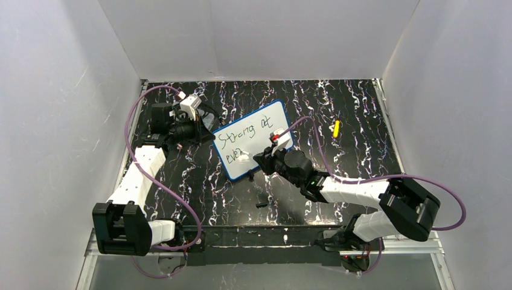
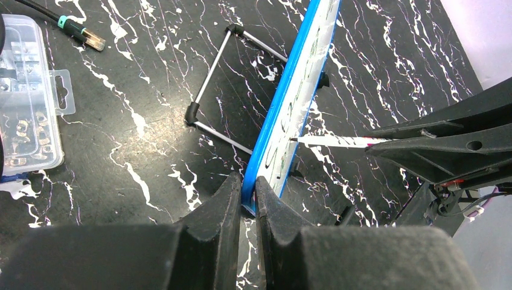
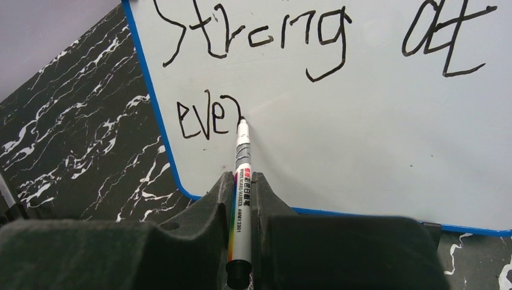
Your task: Write a sentence on the whiteboard
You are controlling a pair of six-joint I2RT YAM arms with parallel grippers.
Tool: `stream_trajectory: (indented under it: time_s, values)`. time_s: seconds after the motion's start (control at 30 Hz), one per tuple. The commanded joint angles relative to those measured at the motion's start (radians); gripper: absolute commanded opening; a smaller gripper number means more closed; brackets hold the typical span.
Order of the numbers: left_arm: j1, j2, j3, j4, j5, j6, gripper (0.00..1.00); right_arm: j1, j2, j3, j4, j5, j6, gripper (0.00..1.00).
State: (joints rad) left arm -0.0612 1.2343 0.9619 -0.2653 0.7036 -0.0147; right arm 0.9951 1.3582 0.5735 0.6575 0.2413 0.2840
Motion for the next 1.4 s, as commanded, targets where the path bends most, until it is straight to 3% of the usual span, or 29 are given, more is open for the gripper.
stream_trajectory:
  time_s: [0.0, 0.37, 0.7, 1.1, 1.37]
  values:
    - [-0.002, -0.036, 0.0, -0.012, 0.011, 0.01, 0.0, -0.003, -0.008, 0.025, 0.064, 0.051, -0.013, 0.01]
    - [-0.002, -0.036, 0.0, -0.013, 0.011, 0.01, 0.0, -0.003, -0.046, -0.028, 0.034, 0.076, 0.009, 0.01]
    - [-0.002, -0.035, 0.0, -0.013, 0.013, 0.01, 0.0, -0.003, -0.095, -0.024, 0.069, 0.006, -0.001, 0.01]
    - [-0.002, -0.033, 0.001, -0.012, 0.013, 0.01, 0.0, -0.003, 0.009, 0.032, 0.126, 0.027, -0.042, 0.01]
    - [-0.002, -0.033, 0.002, -0.013, 0.013, 0.01, 0.0, -0.003, -0.002, -0.017, 0.117, 0.073, -0.036, 0.01]
